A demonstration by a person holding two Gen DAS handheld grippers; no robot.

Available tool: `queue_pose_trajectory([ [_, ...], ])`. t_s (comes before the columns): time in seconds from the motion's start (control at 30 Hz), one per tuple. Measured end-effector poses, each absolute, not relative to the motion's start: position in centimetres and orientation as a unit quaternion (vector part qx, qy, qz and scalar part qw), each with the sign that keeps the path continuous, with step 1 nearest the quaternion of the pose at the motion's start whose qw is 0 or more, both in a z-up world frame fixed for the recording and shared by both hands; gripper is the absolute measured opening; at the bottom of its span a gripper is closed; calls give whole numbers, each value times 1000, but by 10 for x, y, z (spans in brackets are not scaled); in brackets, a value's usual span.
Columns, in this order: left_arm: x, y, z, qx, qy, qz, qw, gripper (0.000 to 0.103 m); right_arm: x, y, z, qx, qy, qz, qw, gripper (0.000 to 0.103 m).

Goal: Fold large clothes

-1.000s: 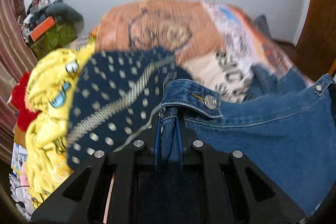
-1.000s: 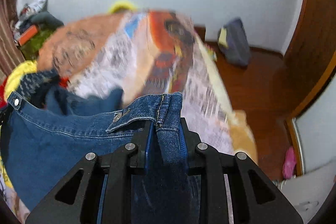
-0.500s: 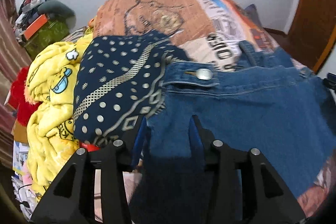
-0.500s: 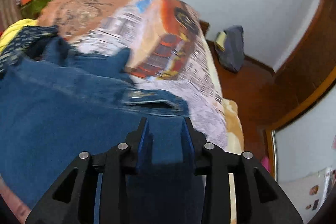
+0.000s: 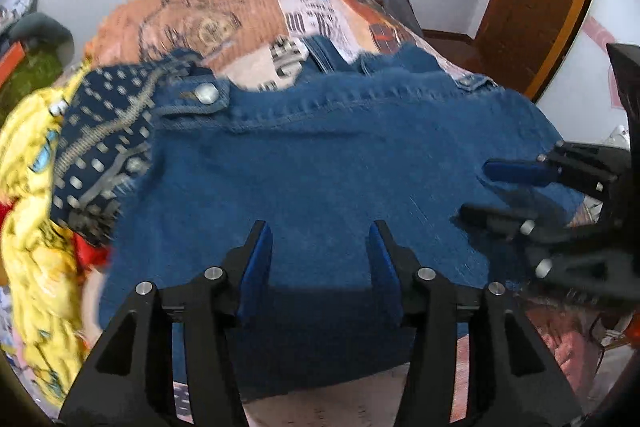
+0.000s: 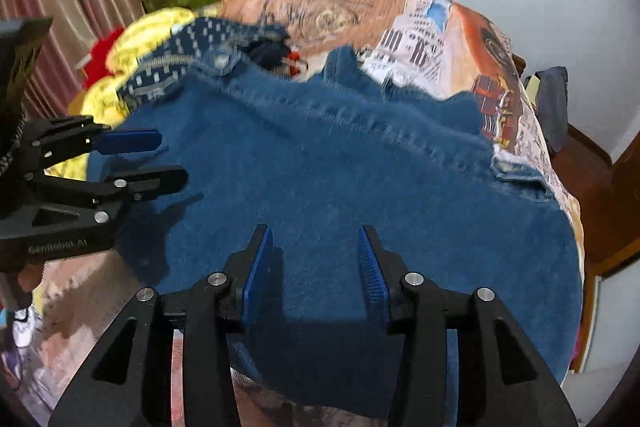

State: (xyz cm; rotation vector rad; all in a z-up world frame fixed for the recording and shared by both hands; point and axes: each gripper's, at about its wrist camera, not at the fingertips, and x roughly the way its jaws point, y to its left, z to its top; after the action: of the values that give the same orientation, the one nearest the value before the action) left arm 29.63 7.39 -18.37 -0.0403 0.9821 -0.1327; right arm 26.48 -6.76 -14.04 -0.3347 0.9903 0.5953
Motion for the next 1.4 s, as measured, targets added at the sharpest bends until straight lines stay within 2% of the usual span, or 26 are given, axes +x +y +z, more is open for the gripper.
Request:
queue_pose_trajectory([
  [0.07,296,72,-192,-17,477,-60,877,50,264,-68,-149,-168,471,280,819,41],
  [0.23,291,70,-200,4,464,-56,884,51,259,-82,-146,-179,453,261,833,71],
  [0.3,287,69,-200,15,459,-50,887,55,259,-89,-146,-166,461,264,831,75],
  [0.37,282,70,-199,28,448,-35,893,62,260,-98,-147,-147,469,265,829,76],
  [0.8,257,115,-194,-25,427,0,904,63,269,-183,-152,-86,481,178,854,77],
  [1.0,251,141,-201,-40,432,37,900,71,270,-215,-148,-90,476,135,864,76],
  [1.27,244,155,-199,-76,432,51,897,74,260,-237,-141,-95,461,98,877,76],
  [1.4,236,157,-189,-88,427,73,897,74,262,-258,-148,-30,479,95,872,76],
])
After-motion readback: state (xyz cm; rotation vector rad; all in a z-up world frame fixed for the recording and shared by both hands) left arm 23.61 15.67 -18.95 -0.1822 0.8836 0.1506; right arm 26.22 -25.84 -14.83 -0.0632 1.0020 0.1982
